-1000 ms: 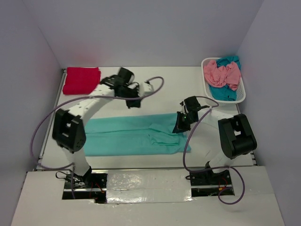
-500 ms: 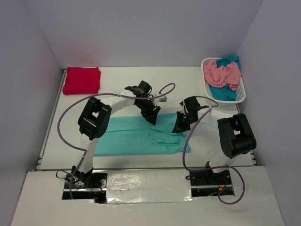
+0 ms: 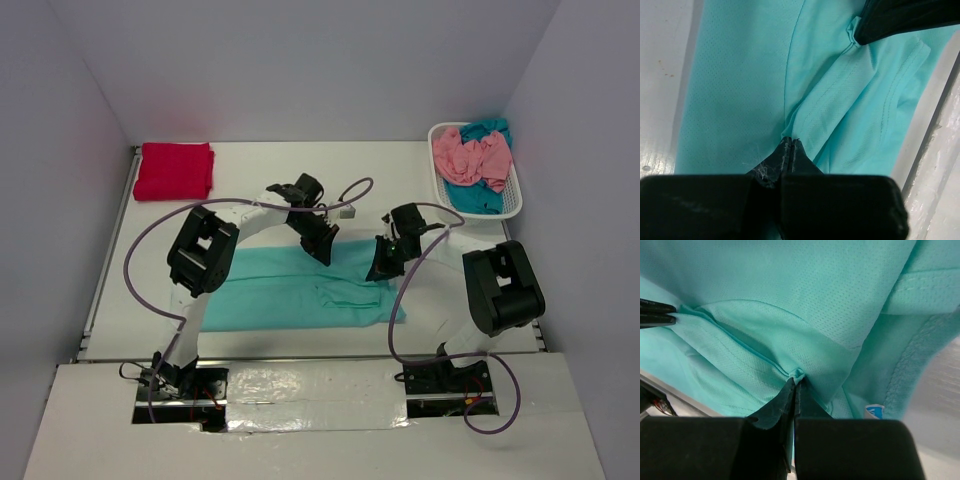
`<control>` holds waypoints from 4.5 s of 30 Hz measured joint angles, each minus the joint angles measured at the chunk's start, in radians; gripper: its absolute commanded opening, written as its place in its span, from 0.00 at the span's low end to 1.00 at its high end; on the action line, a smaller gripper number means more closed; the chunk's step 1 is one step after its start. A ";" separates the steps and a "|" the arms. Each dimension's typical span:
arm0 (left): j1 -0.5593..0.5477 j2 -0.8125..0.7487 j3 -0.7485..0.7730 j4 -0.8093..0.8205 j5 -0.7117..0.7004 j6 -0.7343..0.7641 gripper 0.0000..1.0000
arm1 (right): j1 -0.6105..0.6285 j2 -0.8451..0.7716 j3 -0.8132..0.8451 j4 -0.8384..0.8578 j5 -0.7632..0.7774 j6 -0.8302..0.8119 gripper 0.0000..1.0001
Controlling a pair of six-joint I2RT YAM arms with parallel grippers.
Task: Fold and stack the t-shirts
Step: Fold the other side of the tshirt into a rectangle, then rotate the tshirt 90 degrees
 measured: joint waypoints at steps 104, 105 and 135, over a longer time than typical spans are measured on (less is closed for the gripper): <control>0.886 -0.362 -0.441 -0.008 -0.517 0.188 1.00 | -0.122 -0.392 -0.300 -0.152 0.191 0.396 0.17; 0.886 -0.362 -0.441 -0.008 -0.514 0.189 0.99 | -0.125 -0.355 -0.275 -0.143 0.193 0.385 0.14; 0.800 -0.420 -0.371 -0.085 -0.473 0.206 1.00 | -0.143 0.989 1.577 -0.264 0.337 0.057 1.00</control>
